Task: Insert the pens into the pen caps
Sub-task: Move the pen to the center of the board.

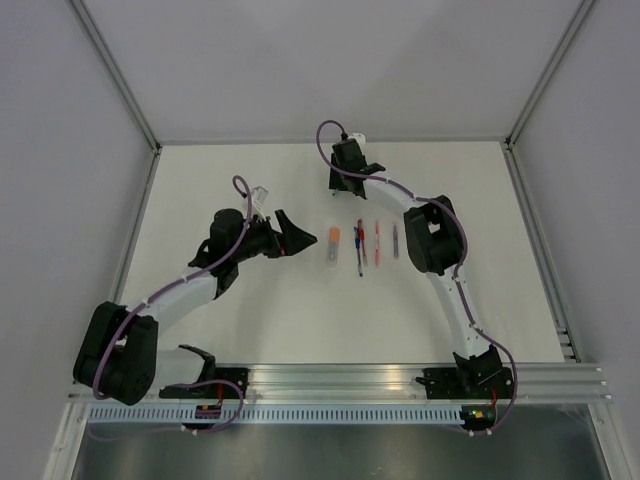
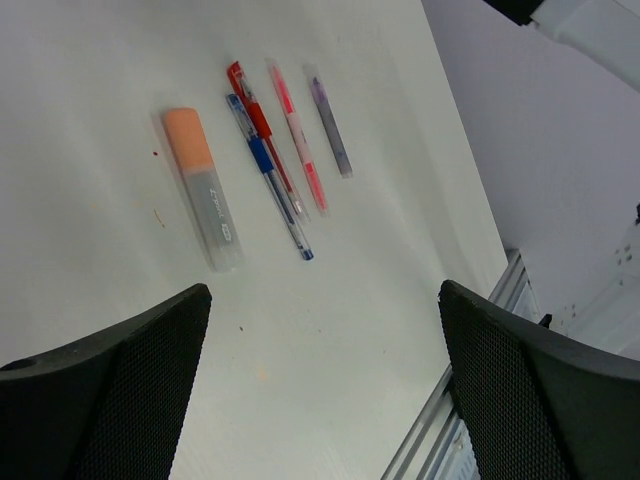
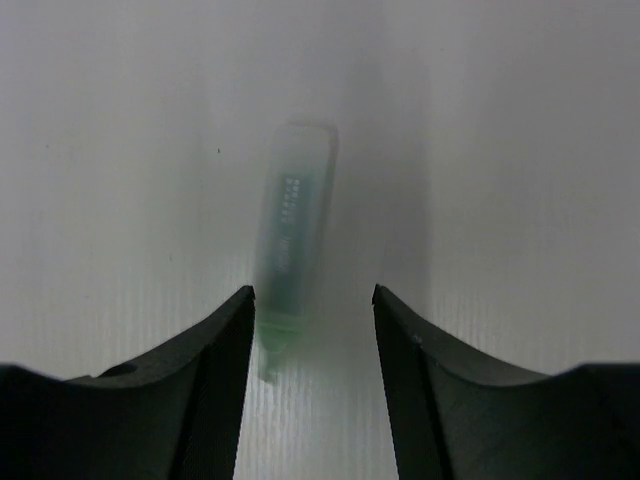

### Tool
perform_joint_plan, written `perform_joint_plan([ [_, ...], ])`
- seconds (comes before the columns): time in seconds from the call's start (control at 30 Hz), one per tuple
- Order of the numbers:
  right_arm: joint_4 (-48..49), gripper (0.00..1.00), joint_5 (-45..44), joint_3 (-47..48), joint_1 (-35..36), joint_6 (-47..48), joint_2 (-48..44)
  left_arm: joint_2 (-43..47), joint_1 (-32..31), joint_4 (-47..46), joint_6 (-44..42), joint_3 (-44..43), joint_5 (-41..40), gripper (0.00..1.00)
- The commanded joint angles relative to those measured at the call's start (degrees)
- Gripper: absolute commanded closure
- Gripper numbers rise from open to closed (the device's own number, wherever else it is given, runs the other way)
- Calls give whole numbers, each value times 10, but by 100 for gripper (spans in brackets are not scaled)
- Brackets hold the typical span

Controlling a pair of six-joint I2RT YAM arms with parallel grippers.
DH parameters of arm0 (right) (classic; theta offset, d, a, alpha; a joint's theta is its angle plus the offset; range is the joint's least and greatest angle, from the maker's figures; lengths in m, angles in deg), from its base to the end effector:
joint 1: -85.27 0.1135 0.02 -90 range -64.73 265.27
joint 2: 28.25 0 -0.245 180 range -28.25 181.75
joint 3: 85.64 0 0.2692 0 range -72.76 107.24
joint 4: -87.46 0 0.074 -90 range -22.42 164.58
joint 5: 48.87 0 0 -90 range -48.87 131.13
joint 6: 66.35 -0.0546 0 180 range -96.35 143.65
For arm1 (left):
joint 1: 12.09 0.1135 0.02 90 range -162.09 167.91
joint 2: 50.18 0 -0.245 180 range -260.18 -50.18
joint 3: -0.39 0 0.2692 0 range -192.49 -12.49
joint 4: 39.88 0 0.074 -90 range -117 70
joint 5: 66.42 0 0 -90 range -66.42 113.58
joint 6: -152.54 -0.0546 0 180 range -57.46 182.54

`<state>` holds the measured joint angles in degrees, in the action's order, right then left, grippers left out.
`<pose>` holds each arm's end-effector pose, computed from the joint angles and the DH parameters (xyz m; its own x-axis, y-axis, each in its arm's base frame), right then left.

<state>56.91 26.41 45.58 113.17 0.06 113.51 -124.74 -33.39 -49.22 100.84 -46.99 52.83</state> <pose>0.5126 0.2557 0.1326 -0.6457 0.0961 -0.7575 -0.0272 0.9885 0.1486 0.2792 -0.1375 0.1894 -0.6890 -0.3118 -0.6543 0.4119 0.5743 -0.7075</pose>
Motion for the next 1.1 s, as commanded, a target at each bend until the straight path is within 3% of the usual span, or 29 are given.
perform_joint_plan([
  [0.0, 18, 44, -20, 33, 4, -7, 15, 67, -1, 46, -8, 8, 9, 0],
  [0.2, 13, 44, -54, 56, 22, 5, 50, 143, -1, 117, -47, 8, -31, 0],
  [0.4, -32, 48, -86, 87, 30, 18, 78, 197, -1, 128, -60, 24, -64, 0],
  [0.7, -83, 79, -95, 92, 40, 28, 61, 255, -1, 155, -69, 37, -88, 0],
  [0.83, -84, 96, -57, 53, 73, -36, 19, 313, -1, 185, -96, 27, -89, 0],
  [1.07, -92, 98, -107, -55, 173, -249, -61, 448, -1, 264, -94, 17, -117, 0],
])
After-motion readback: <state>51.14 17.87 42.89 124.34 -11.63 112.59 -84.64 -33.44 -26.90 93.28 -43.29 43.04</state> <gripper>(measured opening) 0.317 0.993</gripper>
